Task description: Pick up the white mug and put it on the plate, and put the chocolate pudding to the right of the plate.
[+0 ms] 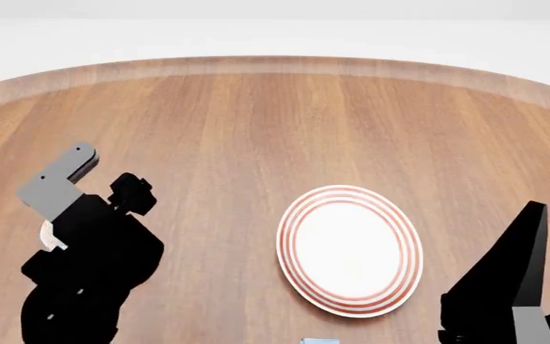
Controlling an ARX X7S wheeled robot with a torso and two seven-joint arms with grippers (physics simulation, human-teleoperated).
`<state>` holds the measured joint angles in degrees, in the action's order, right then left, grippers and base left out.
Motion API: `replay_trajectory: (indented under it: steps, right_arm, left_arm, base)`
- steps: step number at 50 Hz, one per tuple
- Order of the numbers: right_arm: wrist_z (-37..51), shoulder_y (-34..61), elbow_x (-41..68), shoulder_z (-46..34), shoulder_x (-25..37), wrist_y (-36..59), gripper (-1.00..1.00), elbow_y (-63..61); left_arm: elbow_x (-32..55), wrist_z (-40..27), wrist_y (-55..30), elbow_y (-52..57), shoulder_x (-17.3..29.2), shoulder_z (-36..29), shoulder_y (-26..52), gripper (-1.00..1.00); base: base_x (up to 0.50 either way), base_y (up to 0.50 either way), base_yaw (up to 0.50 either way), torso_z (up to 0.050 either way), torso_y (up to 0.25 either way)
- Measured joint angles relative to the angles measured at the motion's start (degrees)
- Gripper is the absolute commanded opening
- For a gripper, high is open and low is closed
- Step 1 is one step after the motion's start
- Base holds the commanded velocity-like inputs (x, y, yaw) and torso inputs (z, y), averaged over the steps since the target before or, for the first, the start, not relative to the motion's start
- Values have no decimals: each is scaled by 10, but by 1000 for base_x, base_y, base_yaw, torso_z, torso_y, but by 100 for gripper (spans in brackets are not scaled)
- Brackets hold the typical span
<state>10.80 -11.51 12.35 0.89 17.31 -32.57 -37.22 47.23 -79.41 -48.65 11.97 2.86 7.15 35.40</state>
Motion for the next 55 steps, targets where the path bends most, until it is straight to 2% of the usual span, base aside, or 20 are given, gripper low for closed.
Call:
replay_trajectory:
  steps: [18,55]
  right_arm:
    - [4,0,0,-4,3,-1,100,4]
    - [11,-1,0,-11,10,-1,100,8]
  left_arm:
    - [-14,29,65,-85,17,-22,-12,100]
    - [-27,77,132,-212,26,-60,-17,100]
  base:
    - [0,0,0,0,0]
    - [0,0,0,0,0]
